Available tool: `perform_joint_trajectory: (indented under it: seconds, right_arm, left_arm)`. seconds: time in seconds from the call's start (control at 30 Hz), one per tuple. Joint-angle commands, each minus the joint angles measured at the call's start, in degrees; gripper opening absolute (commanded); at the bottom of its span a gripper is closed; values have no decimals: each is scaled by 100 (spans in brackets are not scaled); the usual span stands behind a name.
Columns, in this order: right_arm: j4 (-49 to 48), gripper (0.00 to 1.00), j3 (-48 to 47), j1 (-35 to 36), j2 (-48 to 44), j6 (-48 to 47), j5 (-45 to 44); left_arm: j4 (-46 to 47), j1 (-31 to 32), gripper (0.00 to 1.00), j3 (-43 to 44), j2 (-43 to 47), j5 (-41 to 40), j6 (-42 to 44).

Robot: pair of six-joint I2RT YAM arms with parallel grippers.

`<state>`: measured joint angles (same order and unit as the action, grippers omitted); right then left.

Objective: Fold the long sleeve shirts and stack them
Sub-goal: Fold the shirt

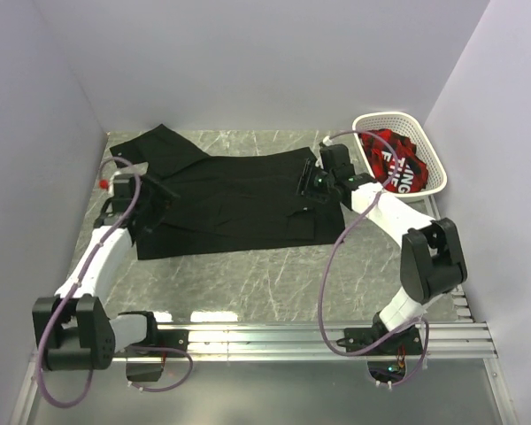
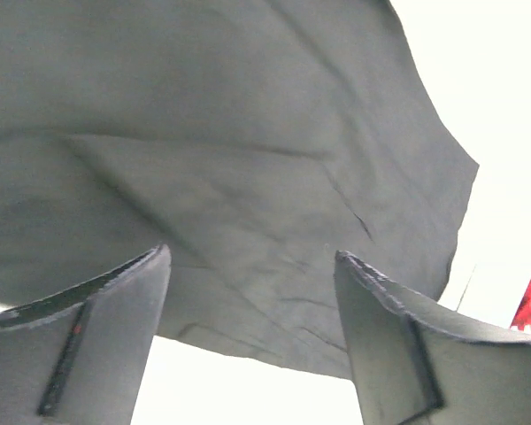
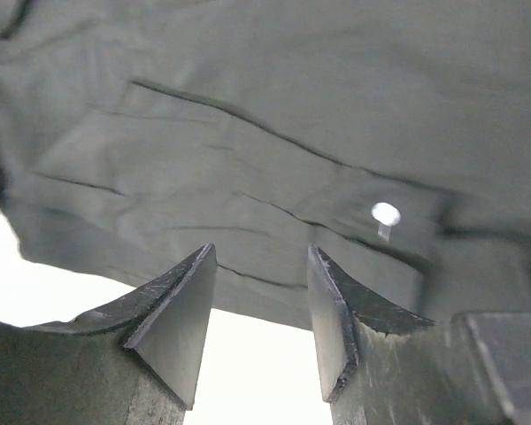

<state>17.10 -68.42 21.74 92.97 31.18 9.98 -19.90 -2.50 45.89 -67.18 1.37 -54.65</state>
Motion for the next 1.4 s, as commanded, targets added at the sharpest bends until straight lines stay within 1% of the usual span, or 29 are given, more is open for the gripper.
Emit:
perform_joint_trajectory:
  seconds: [0.0, 0.03, 0.07, 0.1, 0.13, 0.17, 0.2, 0.27, 0.3, 0.4, 0.5, 0.6, 0.67, 0.77, 0.87, 0.9, 0.97, 1.0, 1.03, 1.1, 1.17, 1.27, 1.33, 1.37]
  right_arm:
    - [-1207, 52, 373, -248, 335, 625, 994]
    - [-1636, 52, 461, -310, 388, 861, 1119]
    - [-1849, 52, 618, -371, 441, 951, 1225]
    - [-2034, 50, 681, -459, 555, 1038, 1304]
    - [-2375, 50, 751, -503, 625, 1187, 1462]
    - [-2500, 49, 830, -530, 713, 1241, 1533]
    - [-2606, 48, 848, -591, 905, 1285, 1586]
    - [-2869, 47, 971, -662, 1091, 1443, 1648]
    - [-2984, 46, 1050, -758, 1222, 1513, 1648]
    - [-3301, 42, 1392, -934, 1469, 1795, 1621]
    - [-3450, 41, 1726, -1136, 1549, 1944, 1648]
    - [-3337, 41, 1920, -1251, 1400, 1857, 1446]
    - [-2933, 41, 1850, -1268, 1295, 1708, 1306]
    - [-2555, 41, 1833, -1260, 839, 1471, 998]
    - [-2169, 41, 1745, -1242, 478, 1172, 752]
    - [-2028, 41, 1692, -1155, 242, 971, 682]
    - [-1537, 41, 1447, -1014, -31, 715, 409]
    - [-1352, 42, 1350, -831, -94, 479, 295]
    - [-1028, 42, 1149, -725, -138, 372, 172]
    - [-710, 42, 972, -383, -209, 135, 92]
    - [-638, 42, 840, -188, -201, 99, 101]
    - [-708, 42, 822, 50, -25, 186, 250]
    - [-709, 42, 839, 85, 133, 283, 347]
    - [-691, 42, 857, 85, 290, 318, 408]
  left_arm:
    - [757, 565, 79, 271, -321, -49, 122]
    - [881, 645, 74, 358, -583, -66, 165]
    - [978, 741, 71, 412, -743, -92, 183]
    - [1188, 838, 67, 543, -1084, -58, 201]
    - [1286, 865, 66, 605, -1278, 21, 218]
    - [1374, 874, 64, 658, -1463, 204, 166]
    - [1418, 874, 59, 754, -1839, 241, 87]
    - [1524, 874, 54, 834, -2184, 268, -71]
    - [1550, 874, 50, 904, -2499, 215, -115]
    - [1630, 866, 45, 948, -2974, 119, -247]
    - [1542, 822, 43, 861, -3265, -4, -344]
    - [1437, 664, 43, 668, -3345, -75, -440]
    - [1296, 454, 44, 588, -3320, -23, -555]
    - [1191, 277, 47, 491, -3092, 74, -520]
    - [892, 268, 57, 579, -2635, -92, -283]
    - [744, 268, 63, 614, -2373, -119, -161]
    - [602, 268, 68, 614, -1942, -119, -55]
    - [549, 268, 71, 597, -1809, -354, 42]
    - [453, 268, 72, 579, -1686, -435, 103]
    - [417, 268, 72, 465, -1396, -646, 226]
    - [426, 268, 70, 343, -1324, -734, 253]
    - [495, 268, 65, 298, -1464, -734, 253]
    - [496, 268, 63, 289, -1727, -936, 218]
    - [426, 94, 62, 306, -1824, -989, 192]
